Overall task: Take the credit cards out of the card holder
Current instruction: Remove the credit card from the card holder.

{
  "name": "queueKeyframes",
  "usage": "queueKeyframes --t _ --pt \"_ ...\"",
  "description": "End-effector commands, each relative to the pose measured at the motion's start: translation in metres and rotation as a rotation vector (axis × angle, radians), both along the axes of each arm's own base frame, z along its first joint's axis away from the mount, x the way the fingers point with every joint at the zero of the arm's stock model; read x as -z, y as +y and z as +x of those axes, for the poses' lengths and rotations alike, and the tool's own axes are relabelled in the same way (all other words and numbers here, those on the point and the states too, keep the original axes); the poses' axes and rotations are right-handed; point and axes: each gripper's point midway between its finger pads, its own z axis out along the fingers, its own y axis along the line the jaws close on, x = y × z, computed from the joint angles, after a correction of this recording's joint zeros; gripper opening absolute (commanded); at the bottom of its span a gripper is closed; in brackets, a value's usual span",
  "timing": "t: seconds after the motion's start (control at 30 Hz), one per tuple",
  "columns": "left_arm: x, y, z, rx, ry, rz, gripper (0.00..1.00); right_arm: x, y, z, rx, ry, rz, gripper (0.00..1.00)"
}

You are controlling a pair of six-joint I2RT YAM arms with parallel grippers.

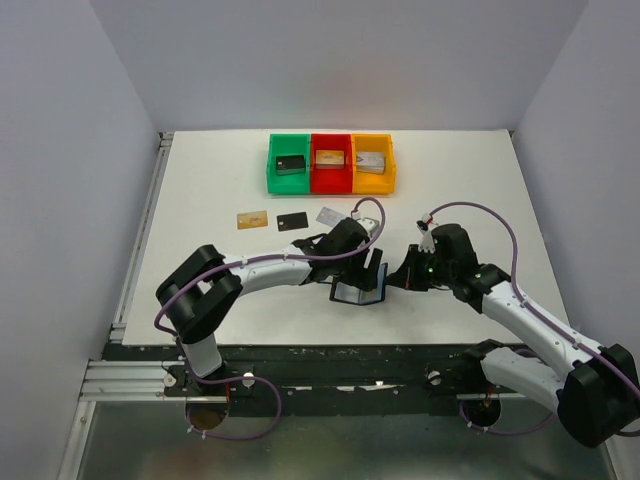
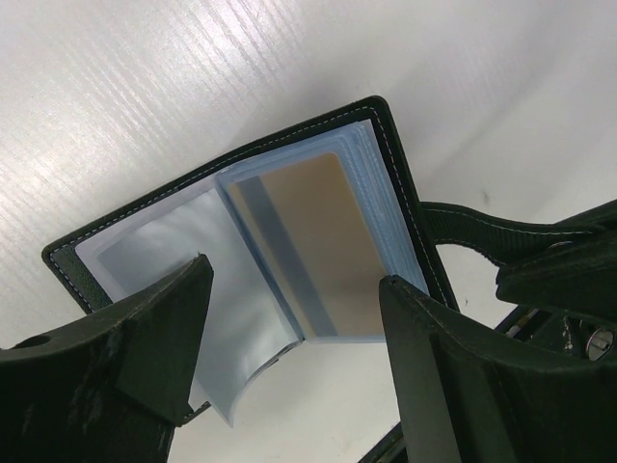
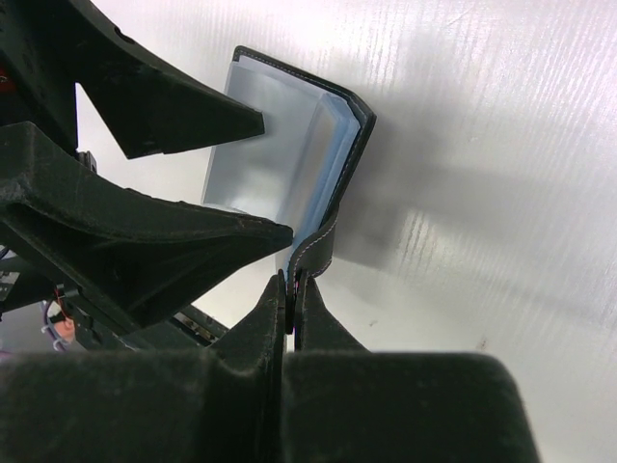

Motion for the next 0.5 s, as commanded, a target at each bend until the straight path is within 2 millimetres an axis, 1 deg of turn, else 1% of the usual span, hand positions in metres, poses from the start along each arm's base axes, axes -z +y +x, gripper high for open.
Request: queueKeyframes --t 0.0,0.07,0.27,0.47 --pt "-0.015 -0.009 -0.003 0.034 -0.022 -0.037 0.82 -0.012 0.006 0.004 -0.016 -0.025 0.035 0.0" --pt "-0.021 -0.009 -0.003 0.029 -0.035 -0.053 0.82 -0.011 0.006 0.003 -0.017 -0.025 0.034 0.0" --pt "-0.03 -0.007 -0.002 0.016 -0.061 -0.075 0.82 -0.011 0.006 0.004 -0.016 -0.022 0.036 0.0" --pt "-0.026 -0.009 -0.004 0.021 -0.049 -0.067 0.82 -0.015 0.007 0.005 -0.017 -0.03 0.047 0.0"
